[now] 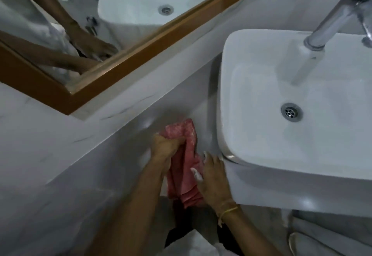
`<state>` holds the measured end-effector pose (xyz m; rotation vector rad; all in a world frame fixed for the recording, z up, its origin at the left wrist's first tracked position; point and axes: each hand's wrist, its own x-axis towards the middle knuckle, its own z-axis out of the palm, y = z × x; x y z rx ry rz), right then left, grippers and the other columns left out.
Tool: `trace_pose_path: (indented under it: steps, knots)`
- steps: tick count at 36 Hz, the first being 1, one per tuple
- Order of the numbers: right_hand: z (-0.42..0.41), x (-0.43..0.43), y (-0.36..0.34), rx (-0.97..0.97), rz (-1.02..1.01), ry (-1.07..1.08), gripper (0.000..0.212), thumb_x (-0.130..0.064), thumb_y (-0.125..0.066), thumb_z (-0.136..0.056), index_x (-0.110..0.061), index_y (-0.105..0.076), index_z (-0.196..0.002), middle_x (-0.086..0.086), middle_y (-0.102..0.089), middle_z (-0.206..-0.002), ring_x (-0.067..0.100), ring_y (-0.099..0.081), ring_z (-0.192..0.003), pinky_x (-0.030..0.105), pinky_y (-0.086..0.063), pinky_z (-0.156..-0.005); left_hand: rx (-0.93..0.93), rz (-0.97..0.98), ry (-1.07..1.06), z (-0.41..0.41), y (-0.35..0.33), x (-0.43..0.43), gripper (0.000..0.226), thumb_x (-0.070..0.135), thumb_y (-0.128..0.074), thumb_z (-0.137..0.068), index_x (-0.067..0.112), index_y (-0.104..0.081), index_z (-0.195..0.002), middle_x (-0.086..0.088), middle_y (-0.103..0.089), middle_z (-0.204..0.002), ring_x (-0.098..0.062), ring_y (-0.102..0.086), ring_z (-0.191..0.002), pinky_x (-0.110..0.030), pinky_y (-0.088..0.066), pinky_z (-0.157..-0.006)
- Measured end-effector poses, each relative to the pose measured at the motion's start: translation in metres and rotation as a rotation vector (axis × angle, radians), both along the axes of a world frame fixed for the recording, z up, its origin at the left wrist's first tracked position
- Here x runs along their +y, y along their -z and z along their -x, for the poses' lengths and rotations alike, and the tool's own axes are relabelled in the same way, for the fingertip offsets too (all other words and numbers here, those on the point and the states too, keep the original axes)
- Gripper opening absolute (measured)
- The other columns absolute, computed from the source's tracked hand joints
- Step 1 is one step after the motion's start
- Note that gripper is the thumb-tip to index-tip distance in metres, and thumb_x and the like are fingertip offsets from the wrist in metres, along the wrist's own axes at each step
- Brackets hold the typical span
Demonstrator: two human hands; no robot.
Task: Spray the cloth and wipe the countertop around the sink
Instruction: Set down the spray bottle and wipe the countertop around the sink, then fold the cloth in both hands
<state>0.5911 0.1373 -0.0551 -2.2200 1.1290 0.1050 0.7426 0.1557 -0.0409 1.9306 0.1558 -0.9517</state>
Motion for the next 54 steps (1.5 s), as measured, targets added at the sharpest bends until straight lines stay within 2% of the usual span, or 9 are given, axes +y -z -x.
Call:
trace_pose_path:
  steps: [2,6,10,18,23,30,38,44,54]
  knots:
    - [-0.003,-0.002,-0.002,-0.011,-0.053,0.022,0.054,-0.036,-0.05,-0.096,-0.005,-0.039,-0.138,0.013,-0.046,-0.141,0.025,-0.039,-0.13,0.035,-0.027,-0.111,-0.009,0.019,0.054,-0.003,-0.001,0.001,0.027,-0.001,-0.078,-0.071,-0.008,-0.069,-0.095,-0.006,-0.071,-0.072,-0.005,-0.061,-0.043,-0.015,-0.05,-0.041]
    - [-0.006,-0.007,-0.006,0.008,-0.159,0.088,0.038,-0.033,-0.059,-0.091,-0.005,-0.058,-0.118,0.017,-0.059,-0.119,0.029,-0.05,-0.114,0.033,-0.038,-0.1,-0.07,0.064,0.223,-0.015,0.001,0.008,0.034,0.0,-0.075,-0.075,-0.004,-0.066,-0.108,-0.014,-0.069,-0.101,-0.017,-0.066,-0.071,-0.025,-0.058,-0.068]
    - [-0.006,-0.006,-0.015,-0.016,-0.272,0.202,0.029,-0.03,-0.062,-0.088,-0.007,-0.06,-0.105,0.015,-0.061,-0.109,0.028,-0.056,-0.105,0.036,-0.045,-0.094,-0.025,0.163,0.354,-0.028,-0.002,0.021,0.031,0.003,-0.074,-0.078,0.0,-0.066,-0.108,-0.014,-0.069,-0.103,0.004,-0.065,-0.055,-0.013,-0.053,-0.054]
    - [0.009,0.009,-0.041,-0.347,-0.609,0.401,0.006,-0.023,-0.054,-0.094,-0.023,-0.048,-0.096,0.005,-0.062,-0.101,0.015,-0.061,-0.087,0.032,-0.057,-0.069,0.027,0.243,0.42,-0.048,-0.039,0.041,0.032,0.015,-0.077,-0.075,0.012,-0.068,-0.106,-0.01,-0.074,-0.103,-0.027,-0.071,-0.093,-0.037,-0.057,-0.083]
    - [0.014,0.012,-0.06,-0.462,-0.585,0.439,0.013,-0.021,-0.054,-0.094,-0.031,-0.051,-0.1,0.008,-0.064,-0.109,0.021,-0.064,-0.098,0.032,-0.055,-0.079,0.017,0.354,0.489,-0.045,-0.078,0.042,0.018,0.013,-0.07,-0.082,0.013,-0.068,-0.1,0.002,-0.079,-0.085,-0.01,-0.074,-0.075,-0.019,-0.057,-0.059]
    - [0.057,0.025,-0.085,-0.66,-0.622,0.49,0.031,-0.023,-0.072,-0.083,-0.03,-0.055,-0.109,0.001,-0.068,-0.104,0.015,-0.068,-0.095,0.029,-0.059,-0.079,-0.057,0.448,0.652,-0.014,-0.121,0.032,0.034,0.013,-0.068,-0.083,0.008,-0.061,-0.116,-0.008,-0.076,-0.102,-0.02,-0.073,-0.093,-0.02,-0.058,-0.067]
    - [0.153,0.061,-0.1,-0.848,-0.543,0.862,0.041,-0.037,-0.073,-0.078,-0.026,-0.056,-0.114,-0.002,-0.07,-0.105,0.007,-0.07,-0.092,0.021,-0.056,-0.072,-0.194,0.525,1.095,0.096,-0.149,-0.015,0.022,0.017,-0.067,-0.084,0.03,-0.065,-0.101,0.01,-0.077,-0.085,-0.007,-0.073,-0.082,-0.017,-0.057,-0.063]
    - [0.244,0.093,-0.102,-0.968,-0.404,1.184,0.028,-0.021,-0.067,-0.087,-0.03,-0.06,-0.112,-0.008,-0.074,-0.099,0.005,-0.07,-0.091,0.018,-0.056,-0.072,-0.316,0.483,1.487,0.214,-0.152,-0.051,0.031,0.031,-0.067,-0.086,0.026,-0.062,-0.116,-0.002,-0.072,-0.105,-0.022,-0.069,-0.097,-0.051,-0.058,-0.084]
    - [0.394,0.141,-0.098,-1.149,-0.287,1.622,0.026,-0.019,-0.066,-0.087,-0.035,-0.064,-0.108,-0.014,-0.073,-0.101,0.006,-0.07,-0.093,0.021,-0.058,-0.07,-0.255,0.591,1.857,0.437,-0.133,-0.071,0.027,0.024,-0.065,-0.087,0.023,-0.066,-0.114,0.013,-0.073,-0.096,0.001,-0.07,-0.087,-0.019,-0.057,-0.074]
